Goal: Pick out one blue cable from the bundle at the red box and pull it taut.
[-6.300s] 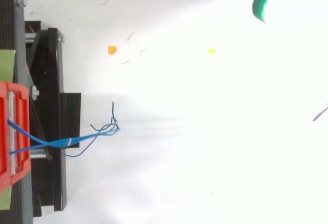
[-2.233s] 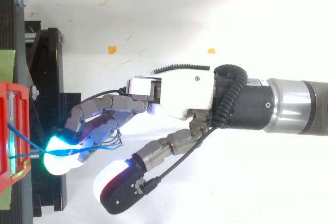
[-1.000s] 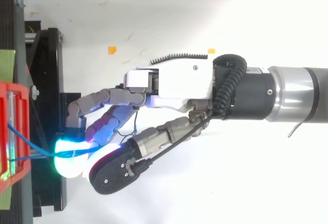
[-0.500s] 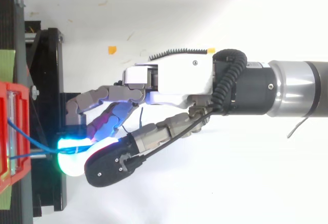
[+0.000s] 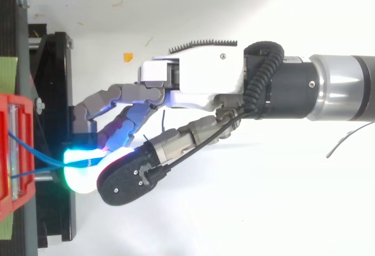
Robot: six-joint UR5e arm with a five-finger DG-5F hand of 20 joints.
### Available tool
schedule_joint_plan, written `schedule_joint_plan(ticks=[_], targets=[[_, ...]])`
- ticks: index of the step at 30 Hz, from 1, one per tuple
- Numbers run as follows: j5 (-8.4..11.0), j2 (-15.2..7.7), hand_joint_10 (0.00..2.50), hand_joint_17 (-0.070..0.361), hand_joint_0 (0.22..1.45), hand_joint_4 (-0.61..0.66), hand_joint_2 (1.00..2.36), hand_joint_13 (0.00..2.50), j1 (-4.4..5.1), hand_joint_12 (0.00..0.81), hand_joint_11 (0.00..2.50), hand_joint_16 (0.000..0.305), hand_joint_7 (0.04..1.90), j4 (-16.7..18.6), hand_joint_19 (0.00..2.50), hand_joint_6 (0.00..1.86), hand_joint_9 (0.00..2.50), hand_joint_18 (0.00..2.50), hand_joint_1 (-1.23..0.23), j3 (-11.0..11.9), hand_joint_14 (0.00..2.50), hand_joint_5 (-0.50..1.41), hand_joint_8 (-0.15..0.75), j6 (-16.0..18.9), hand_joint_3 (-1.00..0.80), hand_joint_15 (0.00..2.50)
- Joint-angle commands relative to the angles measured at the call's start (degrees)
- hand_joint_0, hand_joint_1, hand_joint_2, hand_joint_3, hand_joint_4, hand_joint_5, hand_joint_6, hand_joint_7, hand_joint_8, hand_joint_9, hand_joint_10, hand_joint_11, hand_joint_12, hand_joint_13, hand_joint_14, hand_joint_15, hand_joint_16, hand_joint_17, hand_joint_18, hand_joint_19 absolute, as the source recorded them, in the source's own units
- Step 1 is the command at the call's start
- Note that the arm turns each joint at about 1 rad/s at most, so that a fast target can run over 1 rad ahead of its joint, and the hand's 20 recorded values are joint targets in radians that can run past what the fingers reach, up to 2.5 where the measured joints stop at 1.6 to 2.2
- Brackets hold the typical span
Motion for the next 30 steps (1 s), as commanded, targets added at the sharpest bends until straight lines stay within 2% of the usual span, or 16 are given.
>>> schedule_joint_plan(ticks=[1, 4, 7, 14, 20, 24, 25, 28, 30], targets=[[-1.19, 0.01, 0.02, 0.09, 0.57, 0.14, 1.01, 0.66, -0.47, 0.314, 0.5, 0.04, 1.03, -0.28, 0.52, 0.7, 0.88, 0.48, -0.54, 0.11, 0.01, -0.13, 0.242, -0.01, -0.4, 0.25], [-1.54, 0.01, 0.02, 0.09, 0.58, 0.14, 1.01, 0.66, -0.65, 0.311, 0.5, 0.04, 1.0, -0.28, 0.53, 0.73, 0.9, 0.48, -0.43, 0.2, 0.01, -0.13, 0.244, -0.01, -0.41, 0.26], [-1.54, 0.01, 0.02, 0.091, 0.59, 0.14, 1.01, 0.68, -0.65, 0.312, 0.51, 0.041, 1.01, -0.28, 0.55, 0.72, 0.91, 0.5, -0.4, 0.11, 0.01, -0.13, 0.249, -0.01, -0.38, 0.27], [-1.63, 0.01, 0.02, 0.092, 0.58, 0.13, 1.02, 0.68, -1.17, 0.319, 0.52, 0.041, 1.03, -1.33, 0.54, 0.72, 0.9, 0.49, -0.48, 0.2, 0.01, -0.13, 0.251, -0.01, -0.29, 0.28], [-2.42, 0.01, 0.02, 0.093, 0.57, 0.13, 1.02, 0.67, -1.53, 0.323, 0.57, 0.041, 0.9, -1.51, 0.54, 0.85, 0.89, 0.49, -0.5, 0.46, 0.01, -0.16, 0.252, -0.44, -0.17, 0.28], [-2.95, 0.01, 0.02, 0.095, 0.57, 0.13, 1.02, 0.67, -1.97, 0.327, 0.59, 0.042, 0.89, -3.62, 0.55, 0.87, 0.88, 0.5, -0.51, 1.78, 0.01, -0.16, 0.256, -0.88, -0.13, 0.28], [-2.95, 0.01, 0.02, 0.1, 0.57, 0.14, 1.02, 0.67, -2.05, 0.337, 0.59, 0.044, 0.88, -4.23, 0.53, 0.89, 0.88, 0.52, -0.55, 2.04, 0.01, -0.17, 0.264, -1.06, -0.12, 0.27], [-3.03, 0.01, 0.02, 0.099, 0.57, 0.14, 1.02, 0.67, -2.23, 0.332, 0.59, 0.044, 0.84, -5.2, 0.54, 0.9, 0.87, 0.51, -0.56, 2.57, 0.01, -0.17, 0.259, -1.41, -0.14, 0.28], [-3.03, 0.01, 0.02, 0.095, 0.56, 0.14, 1.02, 0.66, -2.32, 0.323, 0.6, 0.042, 0.84, -5.46, 0.55, 0.89, 0.87, 0.49, -0.58, 2.66, 0.01, -0.17, 0.255, -1.5, -0.21, 0.29]])
